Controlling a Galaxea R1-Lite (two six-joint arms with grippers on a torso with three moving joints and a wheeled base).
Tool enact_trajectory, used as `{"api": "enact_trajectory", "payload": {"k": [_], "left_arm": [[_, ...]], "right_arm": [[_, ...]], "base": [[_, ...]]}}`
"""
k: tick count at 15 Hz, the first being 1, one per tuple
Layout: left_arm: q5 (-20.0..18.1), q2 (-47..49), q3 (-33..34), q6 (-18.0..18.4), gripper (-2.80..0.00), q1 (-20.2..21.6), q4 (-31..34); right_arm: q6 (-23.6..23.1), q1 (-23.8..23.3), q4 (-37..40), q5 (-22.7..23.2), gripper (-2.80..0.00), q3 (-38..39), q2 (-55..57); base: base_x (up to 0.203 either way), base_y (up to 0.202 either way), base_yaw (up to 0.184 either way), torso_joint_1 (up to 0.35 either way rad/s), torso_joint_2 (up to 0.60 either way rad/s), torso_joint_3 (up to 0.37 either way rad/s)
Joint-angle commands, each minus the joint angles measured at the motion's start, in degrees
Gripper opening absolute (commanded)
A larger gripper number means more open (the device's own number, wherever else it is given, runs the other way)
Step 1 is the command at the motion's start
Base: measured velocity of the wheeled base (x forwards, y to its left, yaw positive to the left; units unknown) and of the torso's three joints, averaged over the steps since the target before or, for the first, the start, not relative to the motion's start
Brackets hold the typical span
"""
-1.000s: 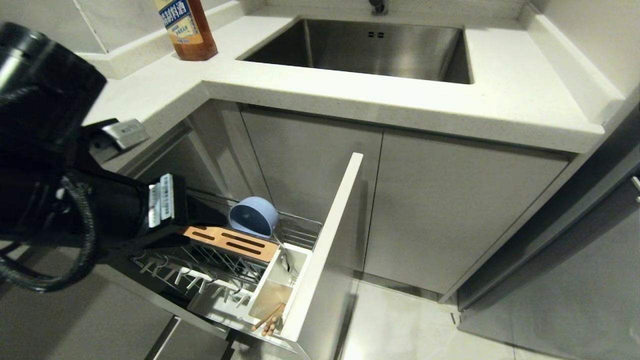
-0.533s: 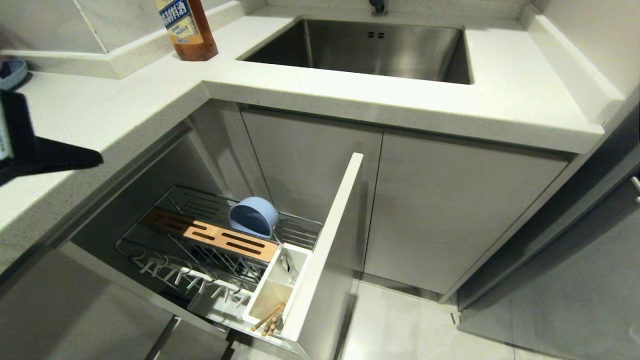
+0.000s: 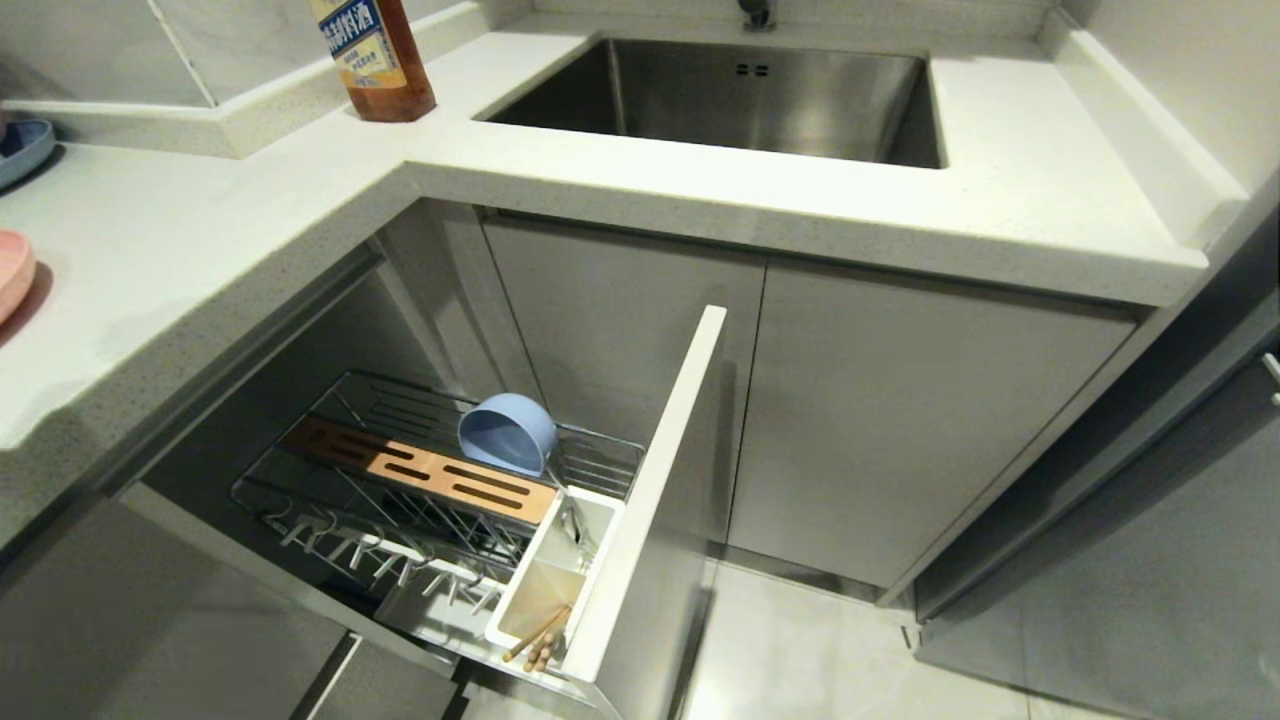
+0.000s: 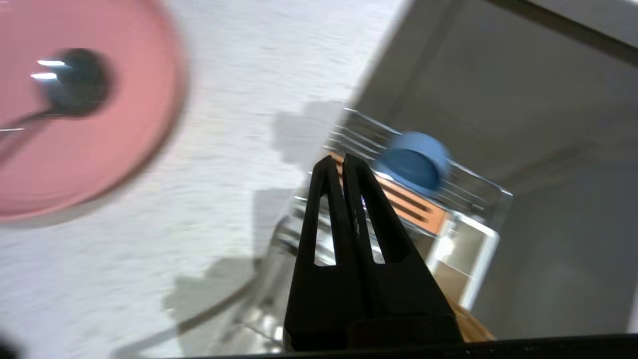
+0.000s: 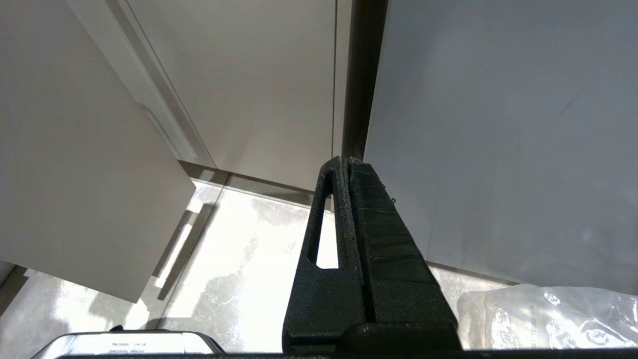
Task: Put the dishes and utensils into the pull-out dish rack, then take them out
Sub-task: Pick up the spoon and place it in the cupboard
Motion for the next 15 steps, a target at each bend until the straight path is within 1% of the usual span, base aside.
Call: {"api": "enact_trajectory", "payload": {"k": [1,5,7,8,10,15], "left_arm": [[0.2,0.0,-0.2,0.9,-2.80,4.7,0.2],[0.1,2.2,-3.1,3.1,-2.80,15.8,0.2],[-1.0,4.3,-5.7,3.6,-2.80,22.4,0.3],[-2.3,5.5,-7.3,3.8,-2.80,25.3,0.3],[-5.0,7.8,-9.8,4.0,-2.80,29.6,0.8],[-18.1,15.5,-19.5,4.1,-2.80,44.5,9.4]], "right_arm": [[0.0,0.0,0.0,0.0,-2.80,0.1,0.0],[0.0,0.0,0.0,0.0,-2.80,0.1,0.0],[0.0,0.0,0.0,0.0,-2.80,0.1,0.0],[0.0,0.0,0.0,0.0,-2.80,0.1,0.0],[0.0,0.0,0.0,0.0,-2.80,0.1,0.0],[0.0,0.0,0.0,0.0,-2.80,0.1,0.0]], "base": [[0.000,0.000,0.000,0.000,0.00,0.000],[0.000,0.000,0.000,0.000,0.00,0.000],[0.000,0.000,0.000,0.000,0.00,0.000],[0.000,0.000,0.000,0.000,0.00,0.000],[0.000,0.000,0.000,0.000,0.00,0.000],[0.000,0.000,0.000,0.000,0.00,0.000]]}}
